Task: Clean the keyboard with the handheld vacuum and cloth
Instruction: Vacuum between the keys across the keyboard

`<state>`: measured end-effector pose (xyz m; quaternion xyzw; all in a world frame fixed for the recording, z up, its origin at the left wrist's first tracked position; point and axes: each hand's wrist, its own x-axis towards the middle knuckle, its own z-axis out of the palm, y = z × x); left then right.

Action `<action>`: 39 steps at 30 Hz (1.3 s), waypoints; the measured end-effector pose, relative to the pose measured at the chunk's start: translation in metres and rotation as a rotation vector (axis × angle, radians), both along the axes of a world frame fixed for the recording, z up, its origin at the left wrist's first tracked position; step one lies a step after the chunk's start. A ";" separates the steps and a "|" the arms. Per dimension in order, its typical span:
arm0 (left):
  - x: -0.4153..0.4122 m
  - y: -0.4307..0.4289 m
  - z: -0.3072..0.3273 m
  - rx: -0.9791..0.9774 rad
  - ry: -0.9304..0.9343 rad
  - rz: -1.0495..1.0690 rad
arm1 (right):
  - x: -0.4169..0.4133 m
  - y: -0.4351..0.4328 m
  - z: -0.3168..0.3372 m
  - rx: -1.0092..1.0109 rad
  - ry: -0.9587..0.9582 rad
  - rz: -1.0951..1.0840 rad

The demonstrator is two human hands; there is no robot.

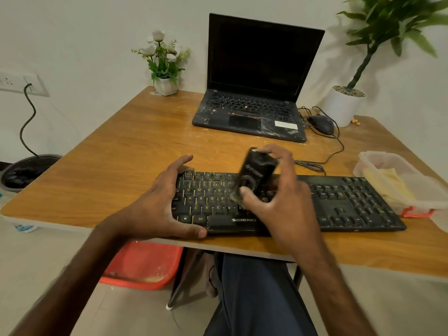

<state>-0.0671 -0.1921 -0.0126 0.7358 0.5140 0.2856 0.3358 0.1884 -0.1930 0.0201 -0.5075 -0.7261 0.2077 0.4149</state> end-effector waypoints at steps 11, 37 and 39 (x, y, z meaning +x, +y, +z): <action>0.001 0.000 -0.003 0.002 -0.024 0.011 | 0.037 0.005 0.004 0.046 -0.032 -0.090; 0.003 -0.002 0.000 -0.002 -0.022 0.021 | 0.028 0.013 0.004 0.090 -0.082 0.082; 0.003 -0.002 0.003 -0.023 -0.027 0.021 | 0.025 0.009 0.003 0.111 -0.143 0.179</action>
